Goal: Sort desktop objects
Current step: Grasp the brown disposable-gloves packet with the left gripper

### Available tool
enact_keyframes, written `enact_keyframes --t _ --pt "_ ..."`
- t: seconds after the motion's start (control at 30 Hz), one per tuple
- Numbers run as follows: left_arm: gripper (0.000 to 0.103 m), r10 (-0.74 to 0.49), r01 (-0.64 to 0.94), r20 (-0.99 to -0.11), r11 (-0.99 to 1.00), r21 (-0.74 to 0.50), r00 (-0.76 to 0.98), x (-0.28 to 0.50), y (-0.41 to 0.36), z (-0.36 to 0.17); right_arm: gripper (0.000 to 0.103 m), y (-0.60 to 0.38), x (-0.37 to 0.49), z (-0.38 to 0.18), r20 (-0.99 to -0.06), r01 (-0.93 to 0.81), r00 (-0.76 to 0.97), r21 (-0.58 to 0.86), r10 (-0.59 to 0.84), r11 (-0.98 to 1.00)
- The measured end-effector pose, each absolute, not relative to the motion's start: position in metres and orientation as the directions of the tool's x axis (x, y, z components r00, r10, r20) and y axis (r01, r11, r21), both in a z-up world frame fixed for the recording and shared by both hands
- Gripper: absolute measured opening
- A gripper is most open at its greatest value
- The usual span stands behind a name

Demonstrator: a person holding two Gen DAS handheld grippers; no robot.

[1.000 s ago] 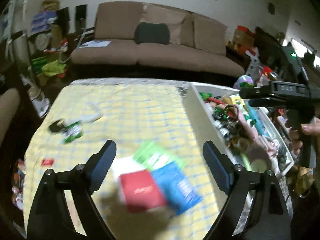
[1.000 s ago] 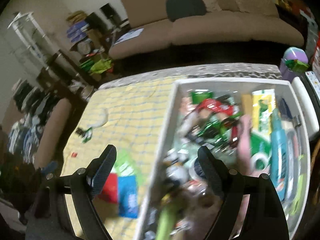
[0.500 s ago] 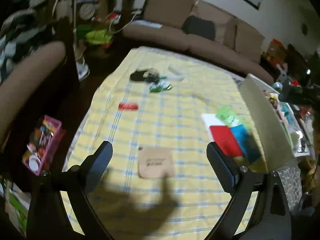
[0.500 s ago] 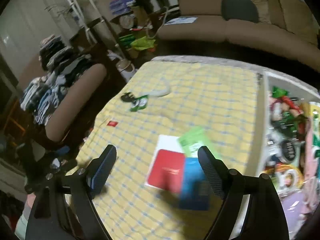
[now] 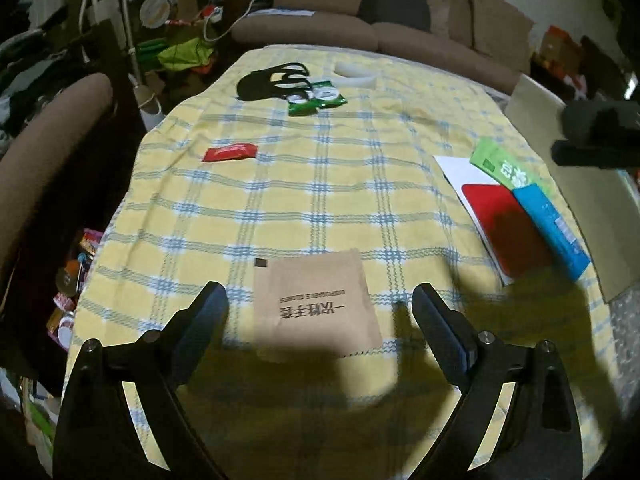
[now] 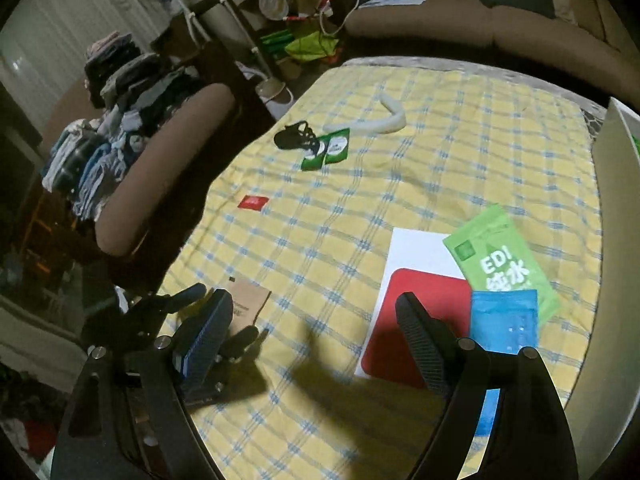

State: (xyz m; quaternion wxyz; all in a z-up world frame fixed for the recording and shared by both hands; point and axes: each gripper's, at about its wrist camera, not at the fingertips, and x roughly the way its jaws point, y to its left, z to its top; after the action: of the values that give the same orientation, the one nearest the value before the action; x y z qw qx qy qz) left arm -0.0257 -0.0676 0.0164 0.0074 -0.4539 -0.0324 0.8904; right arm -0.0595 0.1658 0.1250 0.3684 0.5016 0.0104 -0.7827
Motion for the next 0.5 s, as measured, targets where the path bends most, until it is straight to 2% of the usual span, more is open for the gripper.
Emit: enact_keyframes --t 0.07,0.1,0.17,0.5 --pt "0.060 0.019 0.006 -0.815 -1.000 -0.027 -0.578 -0.028 -0.064 0.010 0.085 0.160 -0.062 0.119 -0.801 0.590 -0.228 0.338 -0.553 -0.733" --pt "0.050 0.027 -0.006 -0.824 -1.000 -0.028 -0.565 -0.030 -0.063 0.005 0.085 0.158 -0.063 0.116 -0.804 0.591 -0.229 0.334 -0.549 -0.735" --pt "0.038 0.038 -0.005 -0.807 -0.999 -0.043 -0.590 -0.028 -0.066 0.007 0.085 0.150 -0.067 0.110 -0.808 0.592 -0.225 0.330 -0.544 -0.735" --pt "0.037 0.129 0.045 -0.751 -0.977 -0.206 -0.647 -0.010 -0.112 0.028 0.085 0.094 -0.092 0.094 -0.782 0.605 -0.208 0.369 -0.588 -0.705"
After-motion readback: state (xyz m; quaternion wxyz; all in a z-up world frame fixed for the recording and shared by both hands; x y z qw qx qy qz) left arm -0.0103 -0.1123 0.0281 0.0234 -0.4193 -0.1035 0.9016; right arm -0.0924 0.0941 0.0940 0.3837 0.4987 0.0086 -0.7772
